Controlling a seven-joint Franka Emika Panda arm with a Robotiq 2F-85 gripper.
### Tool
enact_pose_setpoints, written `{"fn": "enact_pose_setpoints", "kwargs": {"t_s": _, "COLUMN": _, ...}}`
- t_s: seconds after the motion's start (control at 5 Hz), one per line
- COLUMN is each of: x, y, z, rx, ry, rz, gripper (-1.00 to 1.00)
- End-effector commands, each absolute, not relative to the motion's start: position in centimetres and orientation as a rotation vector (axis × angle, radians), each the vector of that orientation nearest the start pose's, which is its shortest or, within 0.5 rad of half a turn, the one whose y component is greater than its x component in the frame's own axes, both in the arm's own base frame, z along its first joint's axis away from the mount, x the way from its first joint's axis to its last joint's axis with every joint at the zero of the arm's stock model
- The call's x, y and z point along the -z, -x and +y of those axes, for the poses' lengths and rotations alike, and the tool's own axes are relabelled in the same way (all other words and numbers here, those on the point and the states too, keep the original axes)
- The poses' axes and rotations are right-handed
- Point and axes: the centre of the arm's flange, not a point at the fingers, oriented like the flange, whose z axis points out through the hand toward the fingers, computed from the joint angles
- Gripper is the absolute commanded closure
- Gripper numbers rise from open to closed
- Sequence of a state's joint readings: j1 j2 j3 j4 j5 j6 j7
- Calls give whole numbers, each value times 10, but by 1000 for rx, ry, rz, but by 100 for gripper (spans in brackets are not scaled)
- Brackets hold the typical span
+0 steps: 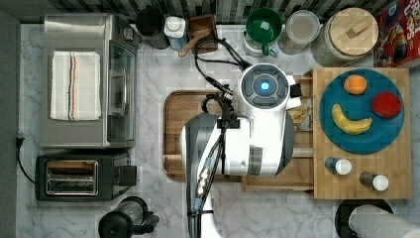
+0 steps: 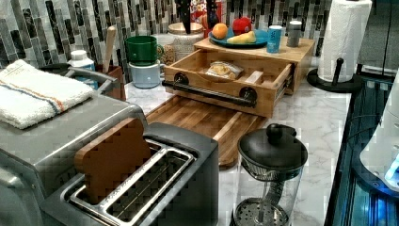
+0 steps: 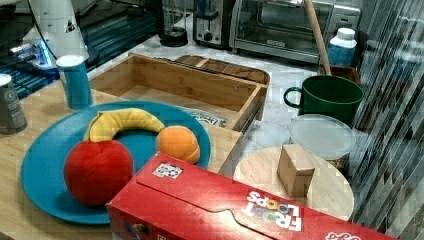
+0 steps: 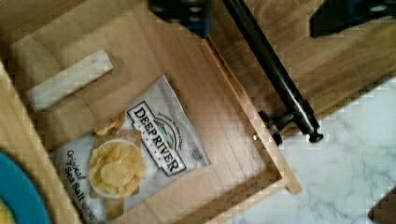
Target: Close the drawer.
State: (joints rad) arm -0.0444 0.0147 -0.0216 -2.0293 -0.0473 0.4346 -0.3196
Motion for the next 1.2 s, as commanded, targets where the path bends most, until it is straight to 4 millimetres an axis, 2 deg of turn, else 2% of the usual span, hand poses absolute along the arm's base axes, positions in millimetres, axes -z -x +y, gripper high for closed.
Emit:
{"fn": "enact_pose_setpoints", "kwargs": {"t_s": 0.2, "x": -446, "y": -539, "z": 75, "rx": -44, "ry": 3315, "rz": 172, "gripper": -100}}
{"fn": "enact_pose_setpoints", "kwargs": {"t_s": 0.4, "x": -427, "y": -530, "z": 85, "rx": 7, "ry": 3292, "rz": 84, "gripper": 100}}
{"fn": "enact_pose_setpoints", "kwargs": {"t_s": 0.8, "x": -370, "y": -518, "z": 84, "rx": 86, "ry": 3273, "rz": -2, "gripper": 100}}
{"fn": "enact_pose_setpoints", "kwargs": {"t_s": 1.0, "x": -336, "y": -521, "z": 81, "rx": 53, "ry": 3251, "rz": -21, "gripper": 100}}
{"fn": "enact_pose_setpoints", "kwargs": {"t_s": 1.2, "x": -318, "y": -525, "z": 76, "rx": -9, "ry": 3239, "rz": -19, "gripper": 100}}
